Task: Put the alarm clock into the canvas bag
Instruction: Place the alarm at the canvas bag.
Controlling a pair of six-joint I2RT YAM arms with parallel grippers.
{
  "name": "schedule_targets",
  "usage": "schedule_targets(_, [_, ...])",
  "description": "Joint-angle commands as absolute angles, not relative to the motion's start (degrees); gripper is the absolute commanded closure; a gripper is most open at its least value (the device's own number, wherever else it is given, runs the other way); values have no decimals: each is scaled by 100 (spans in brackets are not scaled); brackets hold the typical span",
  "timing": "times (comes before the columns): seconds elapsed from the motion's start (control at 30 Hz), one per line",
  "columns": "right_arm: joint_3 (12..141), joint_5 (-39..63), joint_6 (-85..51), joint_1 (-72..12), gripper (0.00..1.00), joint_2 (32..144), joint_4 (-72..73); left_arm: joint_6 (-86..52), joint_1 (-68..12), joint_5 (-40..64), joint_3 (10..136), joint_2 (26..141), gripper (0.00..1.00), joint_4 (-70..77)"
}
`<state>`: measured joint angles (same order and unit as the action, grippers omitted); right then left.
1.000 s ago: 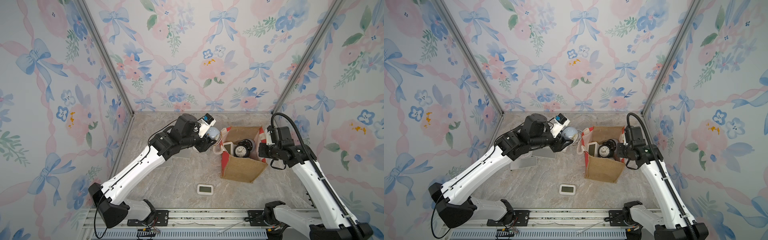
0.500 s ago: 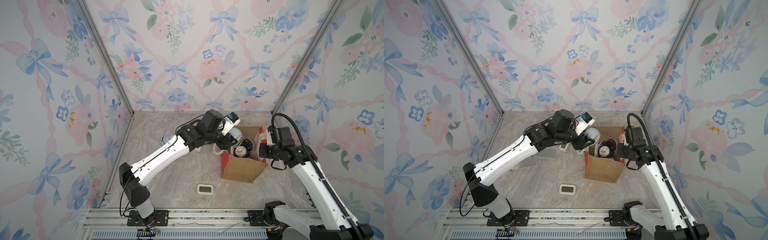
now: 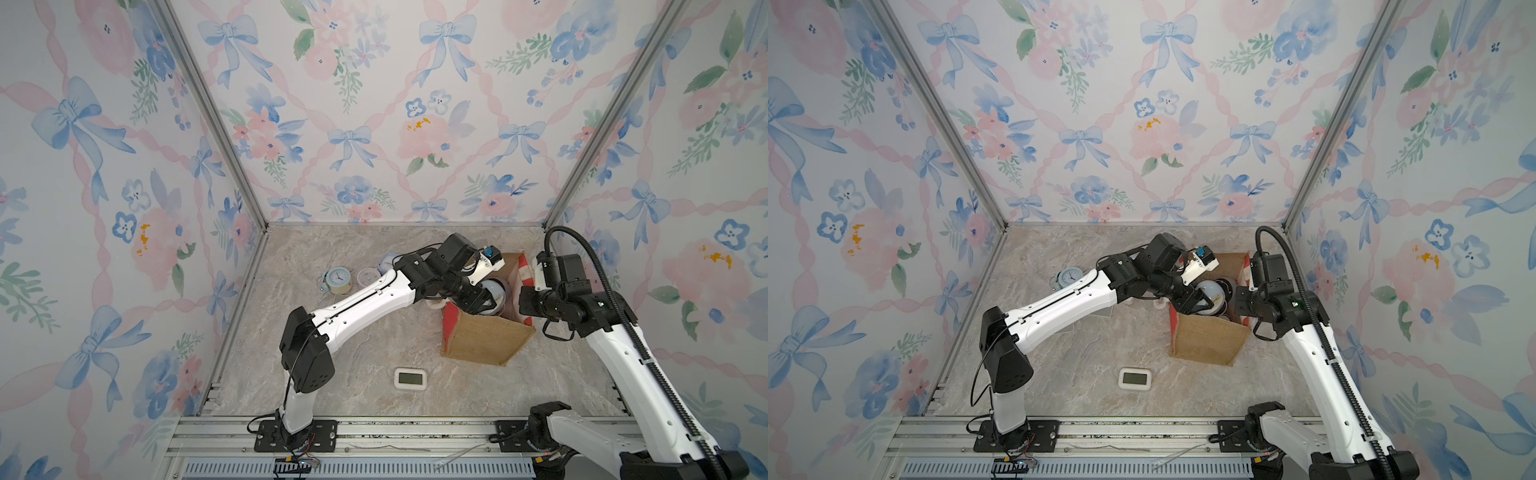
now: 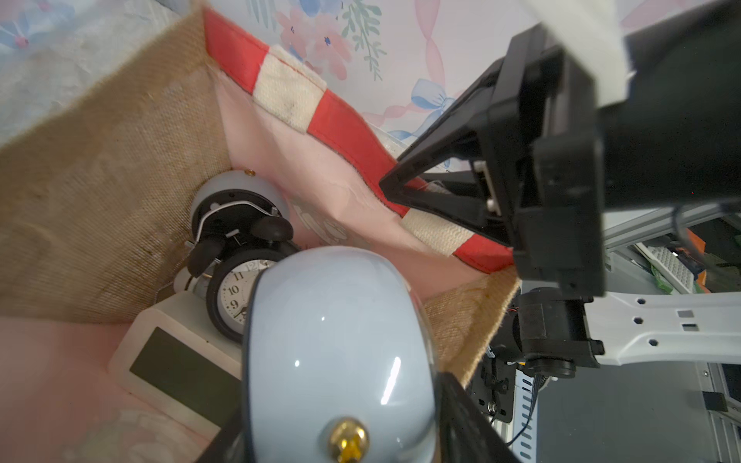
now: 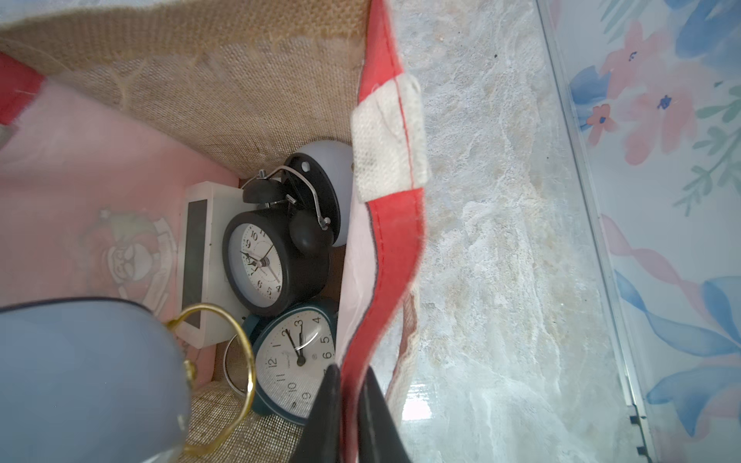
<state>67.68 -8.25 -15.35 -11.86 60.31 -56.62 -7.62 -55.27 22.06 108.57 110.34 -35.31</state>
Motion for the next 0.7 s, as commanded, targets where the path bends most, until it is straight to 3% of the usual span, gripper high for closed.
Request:
schedule_targets(0.0, [6979,-925,-1467,-1248,88,5924,-5844,-896,-5651,2670,11107,11243,63,-3368])
schedule_targets(0.3, [6994,-958,-1441,-1232,88,5884,-5842,-1044,-5715,3407,11093,11752,63,-3366])
schedule_targets(0.67, [6974,-939,-1450,-1230,88,5902,-5821,-1093,-5600,3606,11082,12289,63,-3462])
